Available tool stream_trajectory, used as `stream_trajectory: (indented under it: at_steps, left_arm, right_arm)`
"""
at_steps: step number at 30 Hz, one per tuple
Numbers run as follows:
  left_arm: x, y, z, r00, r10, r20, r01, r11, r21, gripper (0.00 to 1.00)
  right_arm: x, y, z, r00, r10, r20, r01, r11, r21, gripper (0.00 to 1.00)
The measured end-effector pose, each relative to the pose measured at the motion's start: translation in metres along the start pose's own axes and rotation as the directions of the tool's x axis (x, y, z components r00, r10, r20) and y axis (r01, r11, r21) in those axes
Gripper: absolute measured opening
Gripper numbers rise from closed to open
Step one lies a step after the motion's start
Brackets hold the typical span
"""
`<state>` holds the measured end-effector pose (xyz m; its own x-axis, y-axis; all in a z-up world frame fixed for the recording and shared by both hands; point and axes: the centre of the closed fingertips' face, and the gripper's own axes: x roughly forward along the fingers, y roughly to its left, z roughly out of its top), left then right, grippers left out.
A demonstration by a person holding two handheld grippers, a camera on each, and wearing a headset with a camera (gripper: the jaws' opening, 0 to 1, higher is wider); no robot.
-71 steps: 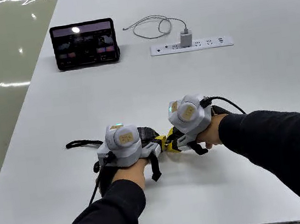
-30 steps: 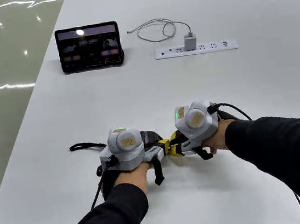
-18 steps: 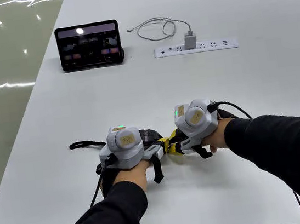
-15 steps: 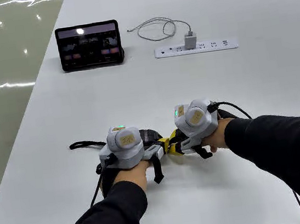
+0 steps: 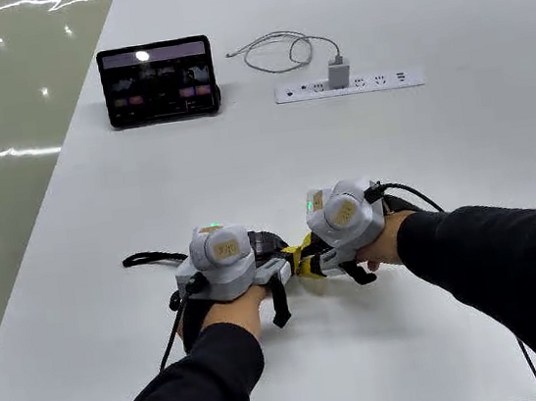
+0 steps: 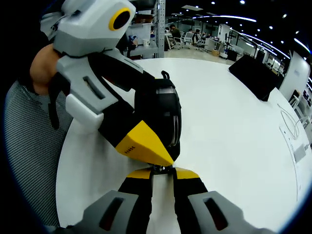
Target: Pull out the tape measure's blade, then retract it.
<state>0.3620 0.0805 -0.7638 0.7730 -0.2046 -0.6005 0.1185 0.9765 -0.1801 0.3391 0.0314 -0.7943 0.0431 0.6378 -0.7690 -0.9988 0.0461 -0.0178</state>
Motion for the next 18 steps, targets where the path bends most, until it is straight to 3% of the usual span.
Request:
stream_trajectory:
  at_steps: [5, 10, 18]
  left_arm:
    - [-0.001, 0.0, 0.0, 1.0, -0.006, -0.002, 0.006, 1.0, 0.004, 0.64]
    - [-0.001, 0.0, 0.0, 1.0, -0.004, -0.002, 0.004, 1.0, 0.0, 0.64]
    - [-0.003, 0.0, 0.002, 1.0, -0.006, -0.002, 0.006, 1.0, 0.005, 0.63]
  right_arm:
    - [-0.004, 0.0, 0.0, 1.0, -0.001, 0.01, 0.001, 1.0, 0.01, 0.13]
    - [-0.008, 0.001, 0.0, 0.9998, -0.006, 0.021, 0.005, 1.0, 0.018, 0.27]
    - [-0.015, 0.004, -0.002, 0.9997, 0.002, 0.022, -0.004, 0.998, 0.063, 0.36]
